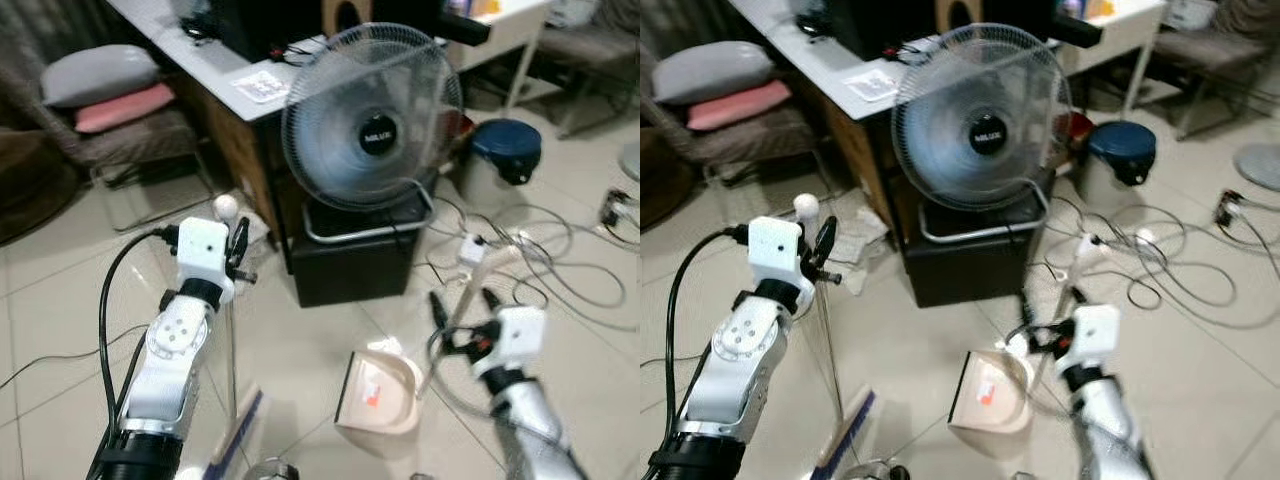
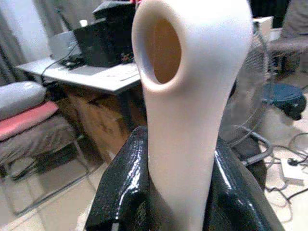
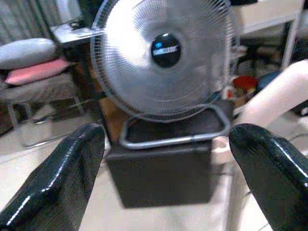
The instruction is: Sweep floor
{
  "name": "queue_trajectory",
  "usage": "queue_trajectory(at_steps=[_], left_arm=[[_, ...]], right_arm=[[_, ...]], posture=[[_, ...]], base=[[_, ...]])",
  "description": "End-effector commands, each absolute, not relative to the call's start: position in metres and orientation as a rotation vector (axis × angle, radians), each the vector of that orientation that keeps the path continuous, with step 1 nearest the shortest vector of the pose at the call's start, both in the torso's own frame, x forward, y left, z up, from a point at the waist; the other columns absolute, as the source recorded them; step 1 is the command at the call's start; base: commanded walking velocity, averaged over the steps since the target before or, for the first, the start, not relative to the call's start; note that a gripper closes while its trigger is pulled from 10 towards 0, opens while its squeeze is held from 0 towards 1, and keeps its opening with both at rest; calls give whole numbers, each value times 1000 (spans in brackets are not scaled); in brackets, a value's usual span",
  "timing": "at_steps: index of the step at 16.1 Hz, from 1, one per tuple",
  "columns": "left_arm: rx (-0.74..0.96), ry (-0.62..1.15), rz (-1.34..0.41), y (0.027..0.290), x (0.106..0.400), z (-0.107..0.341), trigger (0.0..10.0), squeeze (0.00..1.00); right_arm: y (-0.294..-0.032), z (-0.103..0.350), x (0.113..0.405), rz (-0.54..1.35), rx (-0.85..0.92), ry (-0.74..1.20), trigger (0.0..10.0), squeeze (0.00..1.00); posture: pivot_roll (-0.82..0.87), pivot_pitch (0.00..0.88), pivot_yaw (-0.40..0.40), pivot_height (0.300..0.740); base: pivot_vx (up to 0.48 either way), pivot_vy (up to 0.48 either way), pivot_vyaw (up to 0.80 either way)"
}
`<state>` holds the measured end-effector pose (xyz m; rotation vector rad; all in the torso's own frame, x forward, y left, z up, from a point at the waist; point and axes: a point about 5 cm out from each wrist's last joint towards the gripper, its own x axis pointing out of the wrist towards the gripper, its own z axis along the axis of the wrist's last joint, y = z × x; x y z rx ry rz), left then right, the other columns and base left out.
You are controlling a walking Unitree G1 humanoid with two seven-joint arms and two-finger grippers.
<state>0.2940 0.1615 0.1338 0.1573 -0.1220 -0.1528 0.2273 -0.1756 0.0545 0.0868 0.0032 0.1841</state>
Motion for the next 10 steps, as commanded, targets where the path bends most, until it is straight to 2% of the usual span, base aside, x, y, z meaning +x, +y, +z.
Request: queue_trajectory(at_steps=[1,4,6,7,8,10], left_arm=[[198,-176,-155,160,295,145,10000,0],[217,-168,-150,160,293,144,10000,0],[203,-182,-177,159,293,149,10000,0],[210,-189,-183,159,293,152,10000,0],[205,-193,-181,159,293,154,10000,0],[212,-222,-189,162,292,160,10000,0]], right_arm=[[-165,62,224,195,96,-20,10000,0],[-171,56,213,56,46,-18,10000,0],[-203,52,227,-86,9,4,10000,0],[-215,53,232,-125,9,17,10000,114],[-224,53,237,-138,3,17,10000,1000],[-234,55,247,-118,-9,18,10000,1000]], posture=[[-48,81,113,740],[-31,82,127,740],[-3,94,138,740],[1,96,139,740],[12,99,141,740],[28,109,147,740]], base=[[0,0,0],[0,0,0],[0,0,0],[0,0,0],[0,0,0],[0,0,0]])
